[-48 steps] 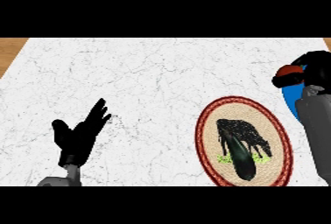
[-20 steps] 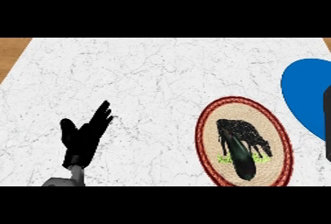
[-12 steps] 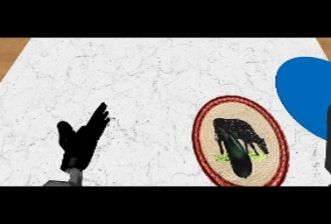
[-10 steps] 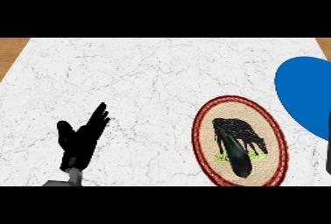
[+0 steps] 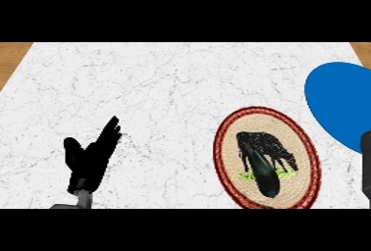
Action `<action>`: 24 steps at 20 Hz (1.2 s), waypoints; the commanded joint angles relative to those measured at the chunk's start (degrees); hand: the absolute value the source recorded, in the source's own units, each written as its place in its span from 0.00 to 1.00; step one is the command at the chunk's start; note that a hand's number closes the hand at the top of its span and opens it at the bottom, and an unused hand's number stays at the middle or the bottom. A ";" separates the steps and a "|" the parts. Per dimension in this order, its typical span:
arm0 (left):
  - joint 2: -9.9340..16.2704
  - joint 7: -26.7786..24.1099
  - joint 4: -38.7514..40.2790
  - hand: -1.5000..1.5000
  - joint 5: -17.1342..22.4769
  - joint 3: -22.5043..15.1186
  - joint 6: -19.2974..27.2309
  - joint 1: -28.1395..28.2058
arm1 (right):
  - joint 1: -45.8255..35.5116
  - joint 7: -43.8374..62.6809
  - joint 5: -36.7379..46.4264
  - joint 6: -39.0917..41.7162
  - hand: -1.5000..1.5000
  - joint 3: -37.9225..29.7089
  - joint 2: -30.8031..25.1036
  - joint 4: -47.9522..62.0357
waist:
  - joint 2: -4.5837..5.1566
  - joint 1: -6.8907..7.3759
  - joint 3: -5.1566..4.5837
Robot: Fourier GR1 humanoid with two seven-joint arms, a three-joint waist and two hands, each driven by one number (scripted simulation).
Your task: Pick the bell pepper from the placemat and place it in the plate
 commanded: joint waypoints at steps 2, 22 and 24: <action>-0.61 1.28 3.03 0.50 0.61 0.70 -0.18 -1.57 | -1.79 -7.19 -11.89 -9.92 0.00 -1.20 -4.58 10.27 | 0.28 -0.06 -0.21; 0.84 -0.89 1.32 0.50 0.92 2.61 -1.63 3.92 | 13.64 -23.88 -41.10 -25.53 0.00 22.14 16.90 -24.91 | -1.16 -2.46 -0.53; -0.99 -1.35 4.36 0.50 -1.41 2.01 0.93 1.88 | 17.14 -24.56 -42.30 -25.61 0.00 25.05 18.42 -27.32 | -0.85 -2.28 -0.53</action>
